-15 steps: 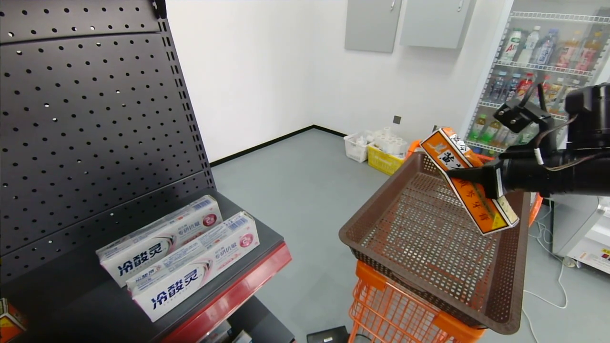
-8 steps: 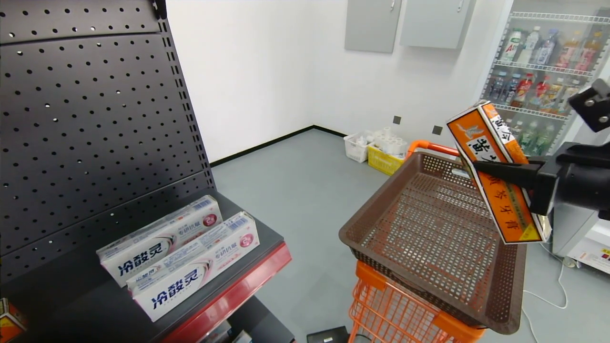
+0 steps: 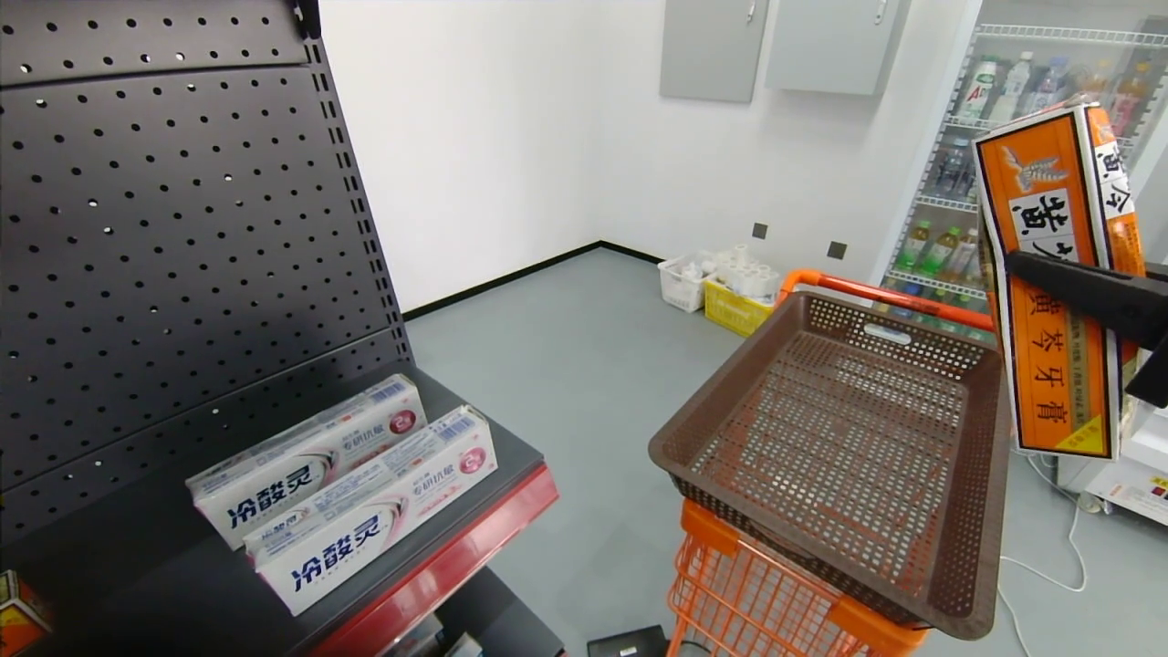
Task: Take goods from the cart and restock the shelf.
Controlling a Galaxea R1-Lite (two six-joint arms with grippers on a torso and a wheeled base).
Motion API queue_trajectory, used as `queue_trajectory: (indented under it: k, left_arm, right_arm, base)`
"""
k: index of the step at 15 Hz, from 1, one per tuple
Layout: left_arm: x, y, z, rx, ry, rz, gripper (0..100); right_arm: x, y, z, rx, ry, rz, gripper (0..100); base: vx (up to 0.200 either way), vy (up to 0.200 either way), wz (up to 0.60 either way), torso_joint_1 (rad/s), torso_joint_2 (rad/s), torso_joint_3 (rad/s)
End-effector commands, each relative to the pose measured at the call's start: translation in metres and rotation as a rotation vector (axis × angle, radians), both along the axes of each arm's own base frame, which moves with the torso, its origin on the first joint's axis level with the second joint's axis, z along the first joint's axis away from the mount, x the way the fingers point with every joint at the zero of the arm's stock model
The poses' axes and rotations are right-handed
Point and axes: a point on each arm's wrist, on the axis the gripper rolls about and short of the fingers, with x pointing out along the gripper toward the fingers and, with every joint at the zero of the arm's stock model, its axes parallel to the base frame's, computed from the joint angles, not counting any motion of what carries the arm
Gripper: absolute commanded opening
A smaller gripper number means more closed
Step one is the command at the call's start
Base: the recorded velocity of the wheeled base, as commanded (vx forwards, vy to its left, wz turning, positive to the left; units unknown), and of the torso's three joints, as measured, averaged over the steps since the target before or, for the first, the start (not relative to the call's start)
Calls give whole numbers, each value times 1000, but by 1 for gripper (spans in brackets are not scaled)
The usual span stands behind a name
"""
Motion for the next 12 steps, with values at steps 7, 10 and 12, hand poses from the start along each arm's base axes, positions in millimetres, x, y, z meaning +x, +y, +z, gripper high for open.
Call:
queue_trajectory:
  k: [7,10,12]
  left_arm:
    - [0,0,0,-1,1,1,100]
    - [0,0,0,0,1,1,100]
    - [0,0,0,0,1,1,100]
  right_arm:
    - [6,1,-7,-5,32,-111,0]
    - [7,4,-10,-7,42,-96,0]
    - [10,5,-11,-8,51,-94,0]
  base:
    - [0,0,0,0,0,0]
    - [0,0,200,1,2,1]
    - [0,0,600,-2,0,2]
